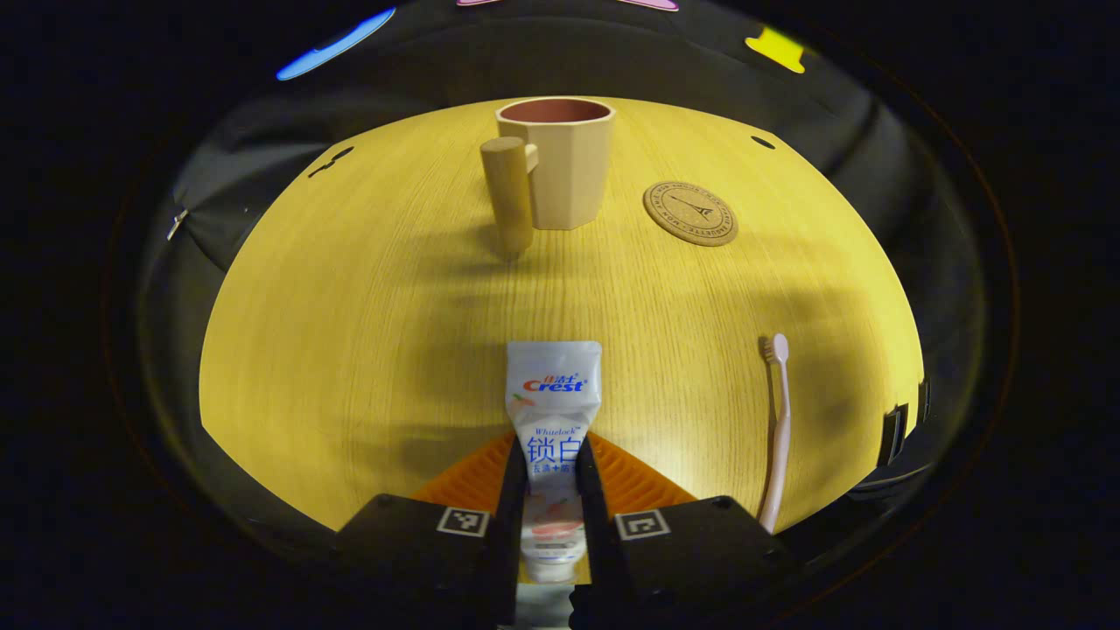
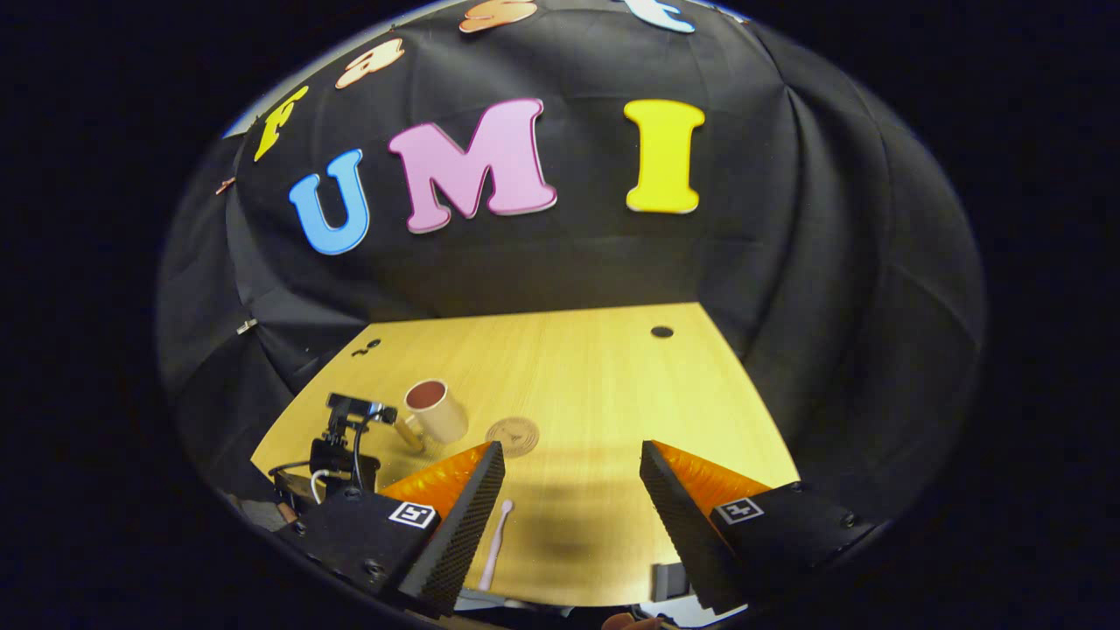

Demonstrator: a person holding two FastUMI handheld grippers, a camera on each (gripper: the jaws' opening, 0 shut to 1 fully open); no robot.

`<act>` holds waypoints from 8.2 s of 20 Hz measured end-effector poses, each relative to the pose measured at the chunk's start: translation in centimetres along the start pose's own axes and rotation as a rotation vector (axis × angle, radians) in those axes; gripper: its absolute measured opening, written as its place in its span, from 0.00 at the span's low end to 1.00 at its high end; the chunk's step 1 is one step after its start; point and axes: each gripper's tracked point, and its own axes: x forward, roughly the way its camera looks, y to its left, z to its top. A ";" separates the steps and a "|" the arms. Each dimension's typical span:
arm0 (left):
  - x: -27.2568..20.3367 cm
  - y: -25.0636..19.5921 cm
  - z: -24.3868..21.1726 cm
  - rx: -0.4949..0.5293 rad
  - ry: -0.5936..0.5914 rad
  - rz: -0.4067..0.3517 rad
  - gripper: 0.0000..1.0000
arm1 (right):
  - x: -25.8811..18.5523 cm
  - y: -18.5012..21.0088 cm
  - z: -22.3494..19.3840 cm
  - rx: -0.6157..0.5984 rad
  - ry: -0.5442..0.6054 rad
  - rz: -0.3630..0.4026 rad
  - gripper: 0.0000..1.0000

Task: Put the toothbrush and toothpaste on the desktop into the cup, then pick up the cup and place it on the coaster on the desktop.

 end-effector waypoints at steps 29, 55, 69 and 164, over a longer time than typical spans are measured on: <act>-7.6 0.3 31.1 -0.077 -0.854 -0.400 0.21 | 10.4 7.1 -19.5 -0.032 0.611 -0.096 0.77; -1.3 -0.9 26.0 -0.031 -0.678 -0.296 0.47 | 10.5 6.9 -20.1 0.135 0.669 0.036 0.09; -11.0 3.5 22.1 -0.069 -0.736 -0.316 0.65 | 9.5 13.3 1.3 0.194 0.010 0.353 0.09; 3.1 -3.5 17.4 0.316 0.049 -0.119 0.36 | 4.4 -5.3 -8.7 0.326 0.186 0.253 0.51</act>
